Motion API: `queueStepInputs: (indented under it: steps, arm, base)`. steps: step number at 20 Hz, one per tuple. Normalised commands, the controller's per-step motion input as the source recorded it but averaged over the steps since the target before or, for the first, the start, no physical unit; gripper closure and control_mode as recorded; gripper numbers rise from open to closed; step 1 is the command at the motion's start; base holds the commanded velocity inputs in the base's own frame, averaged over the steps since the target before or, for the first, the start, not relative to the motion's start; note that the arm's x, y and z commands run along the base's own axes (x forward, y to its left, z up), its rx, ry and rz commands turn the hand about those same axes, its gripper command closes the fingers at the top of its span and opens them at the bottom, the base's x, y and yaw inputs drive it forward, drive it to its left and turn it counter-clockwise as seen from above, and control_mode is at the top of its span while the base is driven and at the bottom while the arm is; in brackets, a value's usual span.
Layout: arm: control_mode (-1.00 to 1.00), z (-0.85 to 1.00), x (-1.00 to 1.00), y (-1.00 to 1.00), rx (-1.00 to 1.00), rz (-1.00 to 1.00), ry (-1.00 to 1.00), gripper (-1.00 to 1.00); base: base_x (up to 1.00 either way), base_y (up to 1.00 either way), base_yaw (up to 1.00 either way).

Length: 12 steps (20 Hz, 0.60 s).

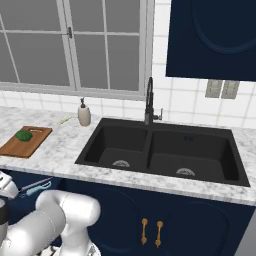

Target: Place the appropriate cutting tool for cutting the broccoli skin on the cutting board.

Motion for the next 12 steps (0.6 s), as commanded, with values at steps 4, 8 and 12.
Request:
queueStepInputs:
  steps: [4,8,12]
  arm:
    - [-1.0,-0.17,0.09,0.2,-0.12,0.0,0.16,-1.0]
    - [-1.0,-0.24,0.0,0.16,-0.07,0.0,0.12,-1.0]
    - [-1.0,-0.28,0.0,0.06,-0.08,0.0,0.04,-1.0]
  base:
    - [0.0,0.0,0.0]
    - [0.0,0.0,0.0]
    - [0.0,0.0,0.0]
